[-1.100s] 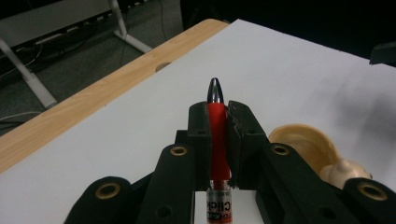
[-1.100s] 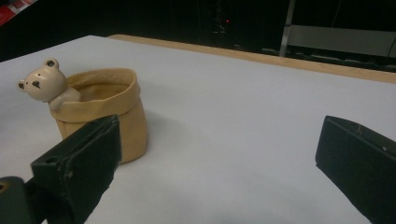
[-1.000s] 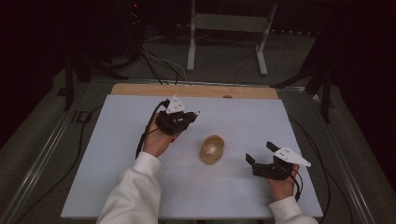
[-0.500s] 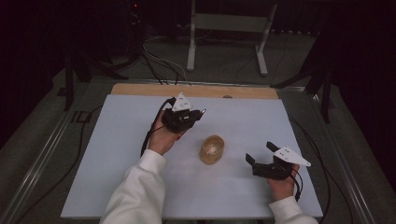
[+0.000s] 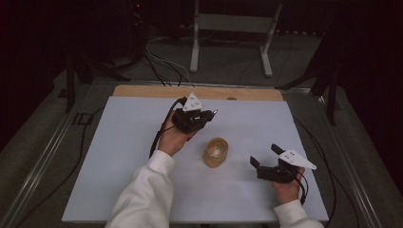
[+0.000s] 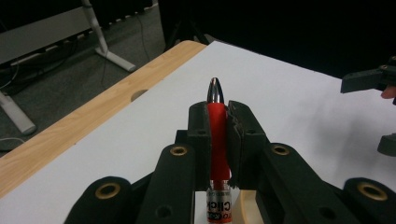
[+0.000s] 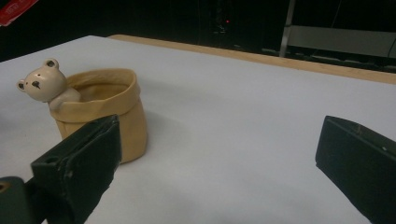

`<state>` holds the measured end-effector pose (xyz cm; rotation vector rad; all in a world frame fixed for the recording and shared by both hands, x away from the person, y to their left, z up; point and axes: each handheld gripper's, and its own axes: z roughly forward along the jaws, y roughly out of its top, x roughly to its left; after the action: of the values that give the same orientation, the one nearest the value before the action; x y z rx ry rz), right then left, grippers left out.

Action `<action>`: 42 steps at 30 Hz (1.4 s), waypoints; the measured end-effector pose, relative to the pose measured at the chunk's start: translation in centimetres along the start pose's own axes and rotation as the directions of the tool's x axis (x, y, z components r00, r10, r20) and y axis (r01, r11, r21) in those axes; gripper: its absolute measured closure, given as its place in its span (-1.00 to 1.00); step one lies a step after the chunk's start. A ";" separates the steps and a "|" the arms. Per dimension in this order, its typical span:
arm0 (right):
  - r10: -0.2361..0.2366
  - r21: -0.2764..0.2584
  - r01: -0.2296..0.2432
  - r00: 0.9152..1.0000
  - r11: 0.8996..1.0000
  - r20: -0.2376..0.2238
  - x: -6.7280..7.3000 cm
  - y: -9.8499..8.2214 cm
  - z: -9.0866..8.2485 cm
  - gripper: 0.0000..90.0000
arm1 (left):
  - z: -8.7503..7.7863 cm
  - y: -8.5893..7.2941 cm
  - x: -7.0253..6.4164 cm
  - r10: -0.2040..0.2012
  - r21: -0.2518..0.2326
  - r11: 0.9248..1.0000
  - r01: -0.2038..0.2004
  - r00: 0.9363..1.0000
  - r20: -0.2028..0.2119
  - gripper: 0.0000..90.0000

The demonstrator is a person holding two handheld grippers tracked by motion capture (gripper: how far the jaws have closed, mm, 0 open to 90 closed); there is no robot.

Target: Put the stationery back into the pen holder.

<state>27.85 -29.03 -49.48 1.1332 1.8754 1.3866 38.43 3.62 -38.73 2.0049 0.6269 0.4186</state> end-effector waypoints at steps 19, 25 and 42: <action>-0.001 -0.002 0.001 1.000 1.000 -0.001 -0.1 0.0 0.1 -0.98 | 1.7 1.1 -1.2 0.013 -0.022 1.000 -0.013 1.000 0.020 0.81; -0.001 -0.002 0.001 1.000 1.000 -0.002 -0.1 0.0 0.1 -0.98 | 2.3 1.5 -1.7 0.016 -0.028 0.999 -0.015 0.999 0.038 0.80; -0.002 -0.002 0.002 1.000 1.000 -0.004 -0.1 0.0 0.1 -0.98 | 3.3 2.5 -2.9 0.034 -0.037 0.999 -0.031 0.997 0.064 0.80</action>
<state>27.96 -29.07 -49.50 1.1280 1.8775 1.3902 38.45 -1.45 -38.29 1.9889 0.5441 0.3807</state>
